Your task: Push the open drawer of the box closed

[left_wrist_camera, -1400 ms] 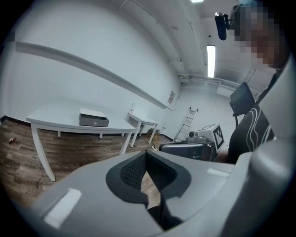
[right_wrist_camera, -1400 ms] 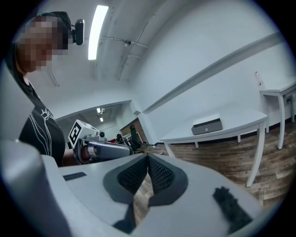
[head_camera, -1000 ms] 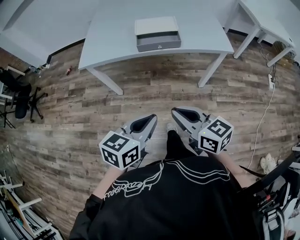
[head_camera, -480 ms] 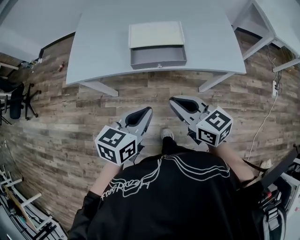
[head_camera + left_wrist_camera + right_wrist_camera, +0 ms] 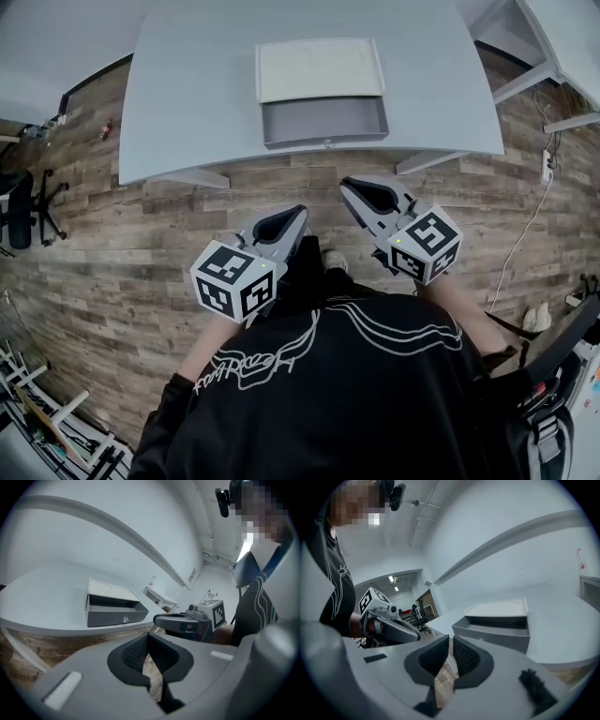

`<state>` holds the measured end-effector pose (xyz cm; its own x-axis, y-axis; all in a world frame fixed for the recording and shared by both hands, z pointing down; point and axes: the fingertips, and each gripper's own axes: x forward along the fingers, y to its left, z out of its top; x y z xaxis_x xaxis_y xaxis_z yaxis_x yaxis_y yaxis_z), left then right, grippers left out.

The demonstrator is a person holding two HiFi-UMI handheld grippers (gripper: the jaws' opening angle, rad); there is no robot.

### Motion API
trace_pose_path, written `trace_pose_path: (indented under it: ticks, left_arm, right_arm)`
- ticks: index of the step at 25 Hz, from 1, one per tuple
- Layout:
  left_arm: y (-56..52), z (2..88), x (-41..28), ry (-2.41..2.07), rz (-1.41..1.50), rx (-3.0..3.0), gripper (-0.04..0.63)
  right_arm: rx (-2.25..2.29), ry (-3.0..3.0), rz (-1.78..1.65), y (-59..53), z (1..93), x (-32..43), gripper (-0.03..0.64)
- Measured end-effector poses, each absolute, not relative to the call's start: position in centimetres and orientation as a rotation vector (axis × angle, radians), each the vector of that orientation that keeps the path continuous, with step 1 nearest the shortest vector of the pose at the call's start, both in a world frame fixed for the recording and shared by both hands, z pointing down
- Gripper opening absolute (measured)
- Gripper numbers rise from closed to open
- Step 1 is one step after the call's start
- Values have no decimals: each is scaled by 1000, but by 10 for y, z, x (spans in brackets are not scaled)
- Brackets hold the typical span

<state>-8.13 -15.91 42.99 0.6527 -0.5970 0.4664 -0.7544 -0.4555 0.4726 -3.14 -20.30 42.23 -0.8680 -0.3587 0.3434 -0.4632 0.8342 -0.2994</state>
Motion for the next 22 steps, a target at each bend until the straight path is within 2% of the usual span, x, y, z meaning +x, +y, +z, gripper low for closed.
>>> trace_pose_path:
  ticks: [12, 22]
  left_arm:
    - [-204, 461, -106, -886, 376, 2184, 6]
    - [-219, 472, -112, -818, 398, 2175, 6]
  right_arm:
    - [806, -2501, 468, -263, 490, -50, 95]
    - [881, -2456, 519, -279, 513, -57, 100]
